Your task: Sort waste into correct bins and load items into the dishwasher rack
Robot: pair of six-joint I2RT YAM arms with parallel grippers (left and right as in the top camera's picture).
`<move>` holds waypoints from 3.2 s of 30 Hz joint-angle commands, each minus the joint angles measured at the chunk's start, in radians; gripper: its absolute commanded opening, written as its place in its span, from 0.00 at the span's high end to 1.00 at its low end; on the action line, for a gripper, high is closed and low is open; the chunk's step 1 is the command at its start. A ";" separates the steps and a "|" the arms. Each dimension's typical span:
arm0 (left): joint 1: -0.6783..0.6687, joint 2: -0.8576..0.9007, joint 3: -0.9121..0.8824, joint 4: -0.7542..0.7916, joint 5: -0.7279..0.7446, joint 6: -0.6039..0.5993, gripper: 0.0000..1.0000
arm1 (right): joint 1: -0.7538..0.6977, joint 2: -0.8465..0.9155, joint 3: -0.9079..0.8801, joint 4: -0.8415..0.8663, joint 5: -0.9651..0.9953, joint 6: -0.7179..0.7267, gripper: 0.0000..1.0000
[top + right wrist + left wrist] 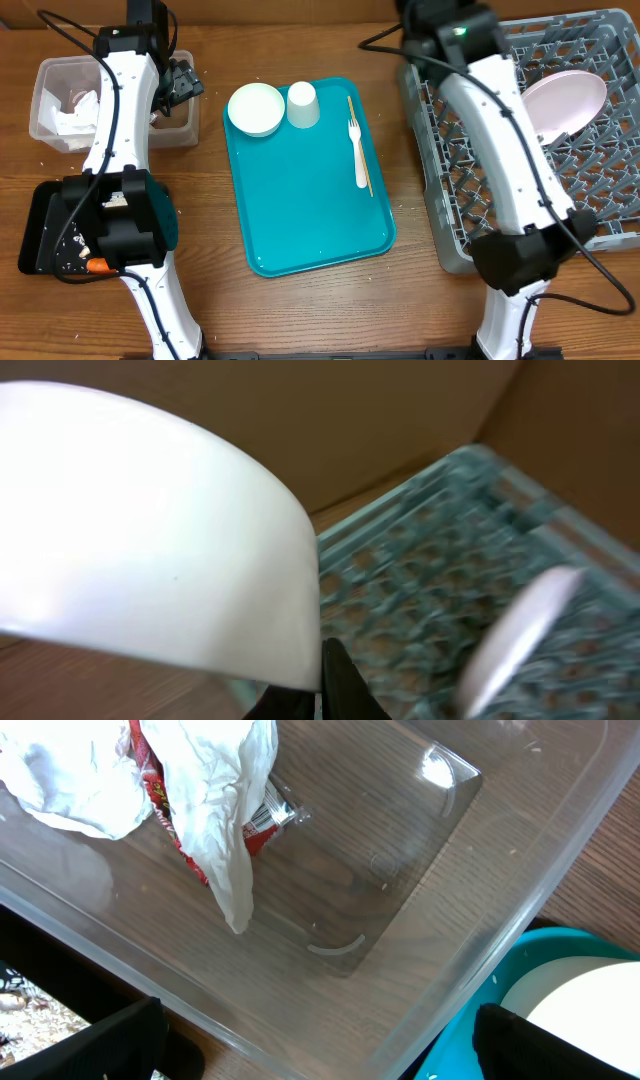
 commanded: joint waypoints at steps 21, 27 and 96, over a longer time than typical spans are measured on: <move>0.002 -0.006 0.022 0.000 0.004 -0.024 0.00 | -0.154 0.030 -0.435 0.289 0.177 -0.114 0.96; 0.002 -0.006 0.022 0.000 0.004 -0.024 0.00 | -0.154 0.030 -0.562 0.416 0.218 -0.114 0.96; 0.002 -0.006 0.022 0.000 0.004 -0.024 0.00 | -0.249 0.110 -0.276 0.063 -0.596 -0.103 0.82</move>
